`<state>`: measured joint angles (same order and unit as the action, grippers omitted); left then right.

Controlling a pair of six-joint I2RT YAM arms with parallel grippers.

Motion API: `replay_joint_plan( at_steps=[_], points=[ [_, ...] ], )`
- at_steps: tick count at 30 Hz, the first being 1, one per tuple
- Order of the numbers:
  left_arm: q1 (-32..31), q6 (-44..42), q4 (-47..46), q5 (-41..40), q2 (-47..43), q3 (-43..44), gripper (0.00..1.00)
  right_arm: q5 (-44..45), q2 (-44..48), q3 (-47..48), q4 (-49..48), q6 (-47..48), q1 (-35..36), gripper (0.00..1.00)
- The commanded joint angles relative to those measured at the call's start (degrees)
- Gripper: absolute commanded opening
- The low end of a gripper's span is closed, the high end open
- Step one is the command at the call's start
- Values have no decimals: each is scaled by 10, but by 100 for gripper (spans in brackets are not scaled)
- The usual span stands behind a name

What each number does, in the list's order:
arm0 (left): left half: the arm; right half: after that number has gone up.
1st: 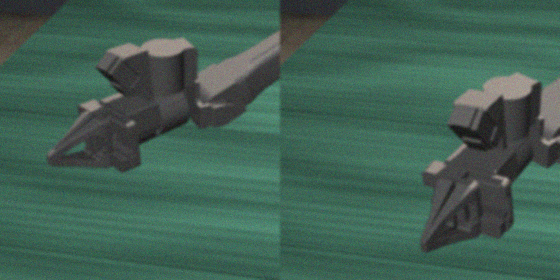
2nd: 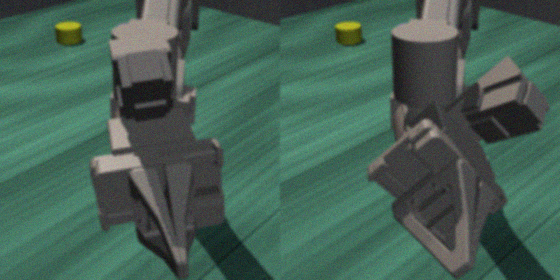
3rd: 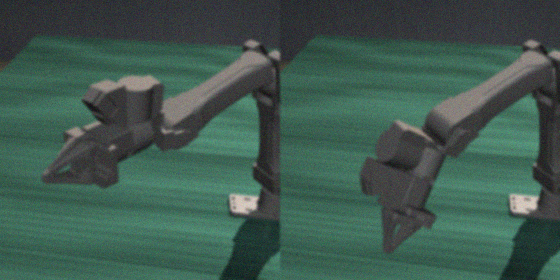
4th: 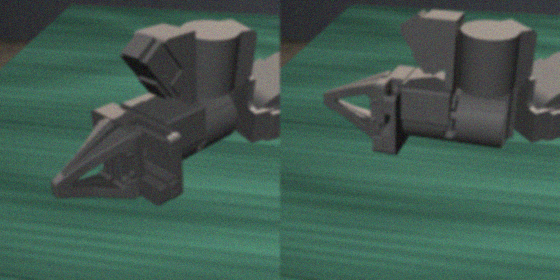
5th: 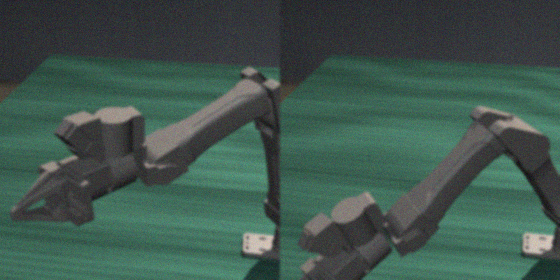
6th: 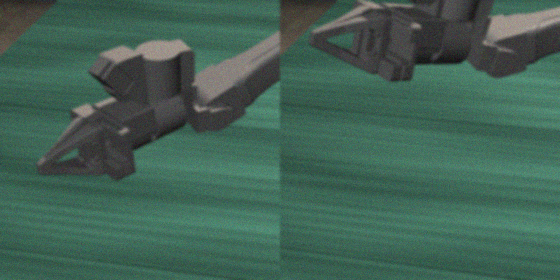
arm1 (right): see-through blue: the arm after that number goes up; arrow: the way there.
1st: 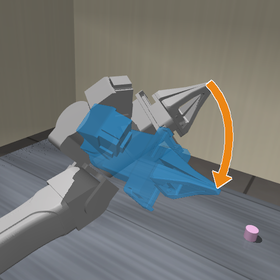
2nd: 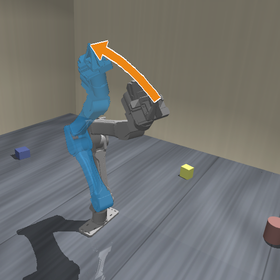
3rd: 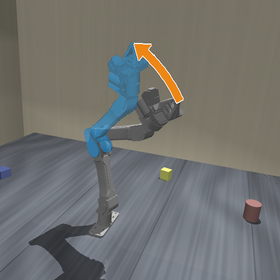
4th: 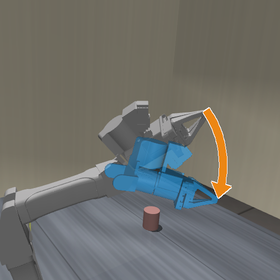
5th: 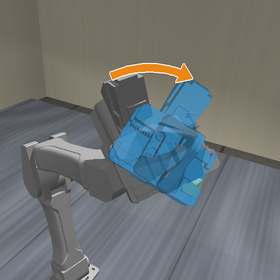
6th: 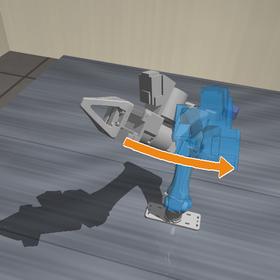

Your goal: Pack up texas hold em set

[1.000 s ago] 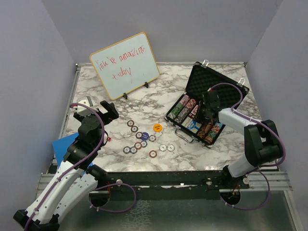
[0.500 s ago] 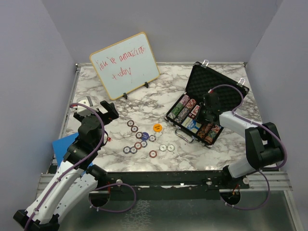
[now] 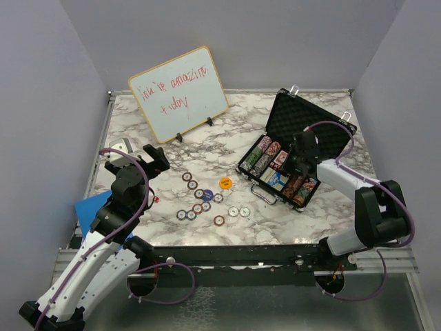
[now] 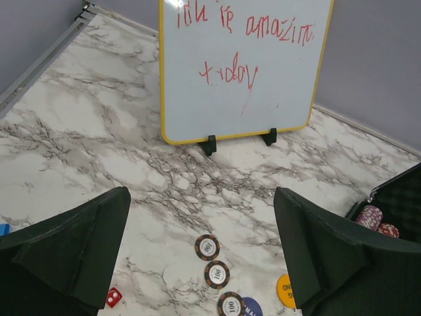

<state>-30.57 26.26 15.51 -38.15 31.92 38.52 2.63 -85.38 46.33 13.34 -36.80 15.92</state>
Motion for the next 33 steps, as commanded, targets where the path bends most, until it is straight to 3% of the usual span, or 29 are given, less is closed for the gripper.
replay_joint_plan(
  at_steps=[1, 6, 12, 21, 29, 33],
  points=[
    [-1, -3, -3, 7, -6, -4, 99, 17, 30, 1, -19, -14, 2, 16],
    [-1, -3, -3, 7, -5, -4, 99, 18, 18, 19, 15, -13, 2, 19],
    [-1, -3, -3, 8, -5, -3, 99, 28, -4, 29, 44, -12, 2, 31],
    [-1, -3, -5, 7, -3, -4, 99, 53, -26, 42, 64, 18, 2, 32],
    [-1, -3, -6, 8, 0, -2, 99, -7, -50, 43, 21, 56, 2, 26],
    [-1, -3, -7, 7, -1, -2, 99, 11, -32, 48, 24, 53, 2, 26]
  ],
)
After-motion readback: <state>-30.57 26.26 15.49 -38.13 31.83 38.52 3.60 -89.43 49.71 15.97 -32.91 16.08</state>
